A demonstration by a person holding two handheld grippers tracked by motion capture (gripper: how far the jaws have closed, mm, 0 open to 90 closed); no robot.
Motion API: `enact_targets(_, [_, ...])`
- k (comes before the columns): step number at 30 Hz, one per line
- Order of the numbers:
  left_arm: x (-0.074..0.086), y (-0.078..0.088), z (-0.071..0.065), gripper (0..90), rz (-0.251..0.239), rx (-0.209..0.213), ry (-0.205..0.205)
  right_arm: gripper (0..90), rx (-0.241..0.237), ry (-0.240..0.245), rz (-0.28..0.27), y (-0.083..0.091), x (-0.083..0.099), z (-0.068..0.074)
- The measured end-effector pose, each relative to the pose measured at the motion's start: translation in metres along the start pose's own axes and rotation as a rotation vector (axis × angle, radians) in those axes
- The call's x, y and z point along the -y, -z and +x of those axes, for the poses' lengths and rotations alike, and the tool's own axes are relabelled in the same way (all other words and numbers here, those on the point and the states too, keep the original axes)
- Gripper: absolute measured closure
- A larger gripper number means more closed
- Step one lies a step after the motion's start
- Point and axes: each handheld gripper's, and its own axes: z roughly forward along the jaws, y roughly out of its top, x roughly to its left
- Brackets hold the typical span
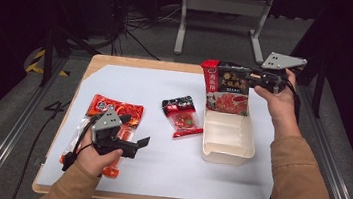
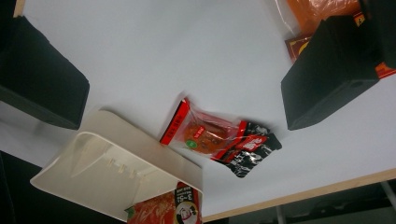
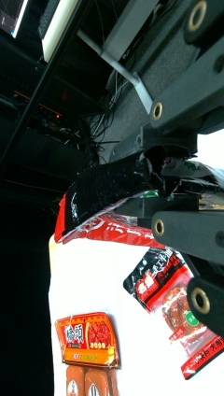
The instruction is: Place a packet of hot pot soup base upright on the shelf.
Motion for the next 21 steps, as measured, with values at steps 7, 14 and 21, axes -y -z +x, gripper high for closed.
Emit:
enact_targets(7, [0.000, -0.001, 0.002, 1.8, 0.006, 0.002, 0.003, 73.3, -0.001, -0.017, 0.013, -0.001, 0.010, 0.002])
enact_targets(14, [0.001, -0.002, 0.003, 1.4, 0.028, 0.015, -0.016, 72.4, 0.000, -0.046, 0.040, 0.000, 0.021, 0.002])
enact_targets(21, [0.002, -0.003, 0.005, 1.4, 0.029, 0.016, -0.009, 71.4, -0.004, -0.081, 0.053, 0.004, 0.031, 0.003])
